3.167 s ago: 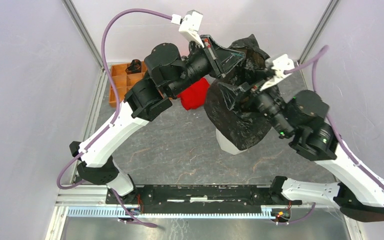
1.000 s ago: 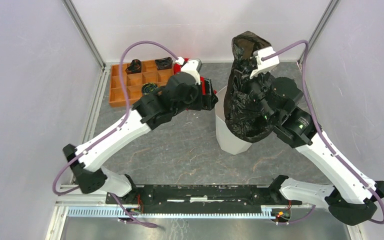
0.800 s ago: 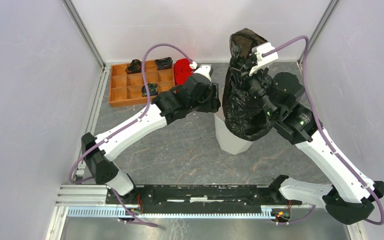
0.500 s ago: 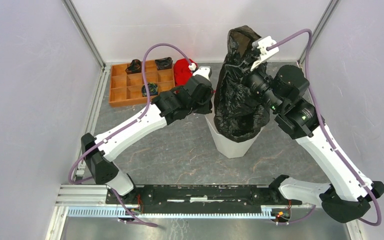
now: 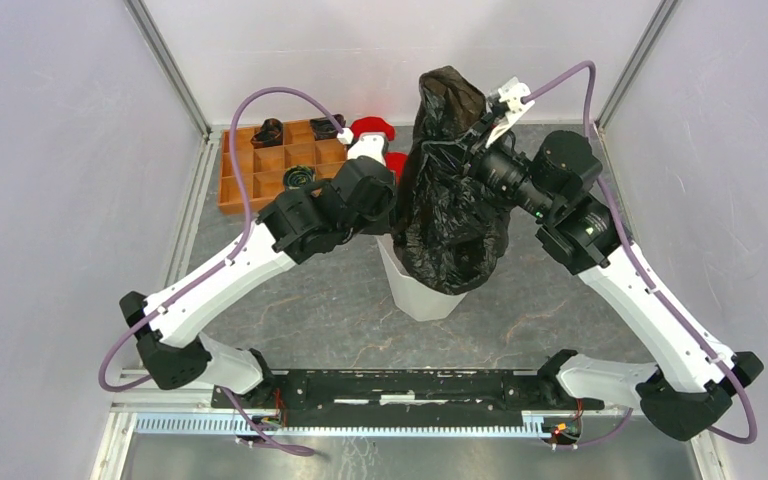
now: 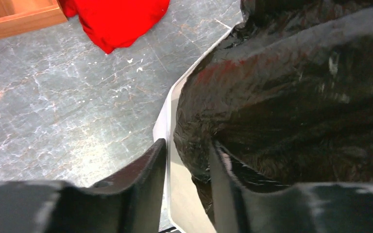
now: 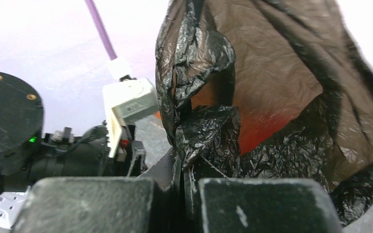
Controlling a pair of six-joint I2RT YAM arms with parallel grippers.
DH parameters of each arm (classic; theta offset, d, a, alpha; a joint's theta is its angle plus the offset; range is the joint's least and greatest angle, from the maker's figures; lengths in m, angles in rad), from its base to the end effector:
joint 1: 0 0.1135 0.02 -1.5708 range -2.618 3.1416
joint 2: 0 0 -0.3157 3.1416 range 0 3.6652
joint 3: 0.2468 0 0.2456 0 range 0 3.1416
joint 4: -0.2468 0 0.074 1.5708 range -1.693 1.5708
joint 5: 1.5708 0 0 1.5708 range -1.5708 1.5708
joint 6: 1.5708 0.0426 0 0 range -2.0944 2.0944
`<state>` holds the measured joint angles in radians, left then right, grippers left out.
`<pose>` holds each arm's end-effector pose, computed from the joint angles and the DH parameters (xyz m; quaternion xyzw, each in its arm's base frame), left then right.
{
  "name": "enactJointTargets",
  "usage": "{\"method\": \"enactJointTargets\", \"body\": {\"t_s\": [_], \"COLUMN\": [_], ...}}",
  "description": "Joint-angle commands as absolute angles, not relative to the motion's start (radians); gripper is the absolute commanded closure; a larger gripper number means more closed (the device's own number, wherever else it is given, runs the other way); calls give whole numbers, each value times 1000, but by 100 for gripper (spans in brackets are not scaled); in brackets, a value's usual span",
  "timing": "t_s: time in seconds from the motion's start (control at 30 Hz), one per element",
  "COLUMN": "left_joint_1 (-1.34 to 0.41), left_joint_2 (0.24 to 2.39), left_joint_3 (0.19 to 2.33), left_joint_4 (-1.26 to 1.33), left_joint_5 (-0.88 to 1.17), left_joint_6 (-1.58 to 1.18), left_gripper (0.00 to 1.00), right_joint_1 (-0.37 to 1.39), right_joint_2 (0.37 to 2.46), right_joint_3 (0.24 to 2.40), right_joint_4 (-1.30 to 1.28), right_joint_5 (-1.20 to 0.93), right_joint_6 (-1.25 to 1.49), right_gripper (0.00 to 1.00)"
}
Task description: Put the trash bags into the trash bin
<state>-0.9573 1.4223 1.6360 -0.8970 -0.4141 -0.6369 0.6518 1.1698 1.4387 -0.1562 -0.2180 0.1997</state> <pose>0.1758 -0.2198 0.4635 0.0539 0.8866 -0.1708 0.4264 0.1735 0.1440 0.5383 -0.2275 0.6272 0.3722 0.6453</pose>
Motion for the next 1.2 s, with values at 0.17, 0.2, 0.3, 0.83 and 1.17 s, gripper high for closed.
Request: {"method": "enactJointTargets", "body": {"t_s": [0.17,0.2,0.3,0.83,1.17], "left_joint_1": [-960,-960,-959,-1158,-1169], "left_joint_2": [1224,1201,1073,1054,1398], "left_joint_3": [1577,1577,1568,1260,1543], "left_joint_4": [-912,-915,-867,-97,-687], "left_joint_5": [-435,-436,-358,230,-583], "left_joint_6": [-635,-632,-608,-558,-655], "left_gripper": [19,17,12,4,39], "right_joint_1": [647,647,647,648,647], "right_joint_2": [1106,1105,1107,1139,1131], "right_joint_3": [1332,1329,1335,1368,1338], "right_joint_4": [-74,-73,-76,31,65], "right_joint_5": [-38,-23,29,2,-96], "right_joint_6": [271,276,296,404,430], "right_gripper": [99,99,99,99,99]}}
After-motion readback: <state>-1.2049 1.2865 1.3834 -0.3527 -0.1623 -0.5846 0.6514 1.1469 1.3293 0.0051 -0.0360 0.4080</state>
